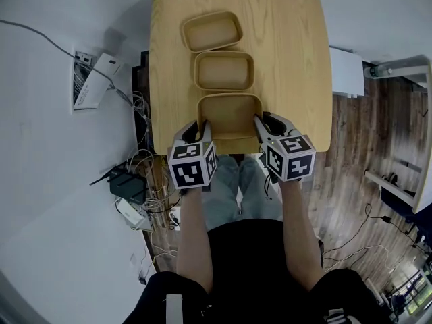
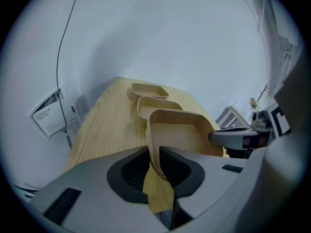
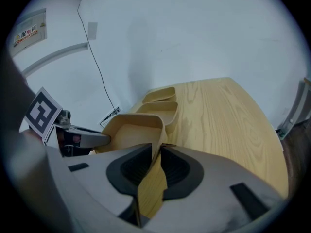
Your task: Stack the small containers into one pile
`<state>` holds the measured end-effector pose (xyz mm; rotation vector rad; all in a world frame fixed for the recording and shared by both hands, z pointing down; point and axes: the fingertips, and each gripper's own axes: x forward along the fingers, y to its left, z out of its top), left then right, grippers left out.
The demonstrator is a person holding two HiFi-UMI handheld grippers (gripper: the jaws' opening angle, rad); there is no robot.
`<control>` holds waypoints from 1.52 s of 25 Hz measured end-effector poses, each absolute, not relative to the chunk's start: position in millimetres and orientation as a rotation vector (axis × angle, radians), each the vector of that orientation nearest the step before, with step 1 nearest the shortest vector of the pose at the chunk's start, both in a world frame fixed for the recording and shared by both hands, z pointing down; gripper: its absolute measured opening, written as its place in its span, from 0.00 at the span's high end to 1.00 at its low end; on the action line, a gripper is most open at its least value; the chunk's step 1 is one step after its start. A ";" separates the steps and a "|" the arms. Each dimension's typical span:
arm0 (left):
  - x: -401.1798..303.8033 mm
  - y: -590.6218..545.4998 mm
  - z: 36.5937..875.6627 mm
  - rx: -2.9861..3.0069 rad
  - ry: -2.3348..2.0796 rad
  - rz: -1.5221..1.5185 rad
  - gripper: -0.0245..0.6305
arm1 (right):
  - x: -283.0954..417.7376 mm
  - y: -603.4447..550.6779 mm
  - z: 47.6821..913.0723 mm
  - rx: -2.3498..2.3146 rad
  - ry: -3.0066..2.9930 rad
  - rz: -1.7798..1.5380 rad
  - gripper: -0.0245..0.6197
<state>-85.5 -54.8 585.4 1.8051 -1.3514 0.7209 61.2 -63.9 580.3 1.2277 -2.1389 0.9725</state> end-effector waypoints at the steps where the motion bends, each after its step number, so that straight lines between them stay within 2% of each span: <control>1: -85.3 -55.5 580.4 1.812 -1.360 0.717 0.85 | 61.3 -65.0 575.8 1.229 -2.150 0.966 0.86; 27: -57.9 -59.0 463.7 1.938 -1.615 0.620 0.90 | 89.8 -77.0 474.0 1.229 -2.400 0.764 0.87; 38: -72.9 -51.8 445.4 1.904 -1.710 0.594 0.91 | 74.1 -78.6 457.1 1.174 -2.463 0.732 0.87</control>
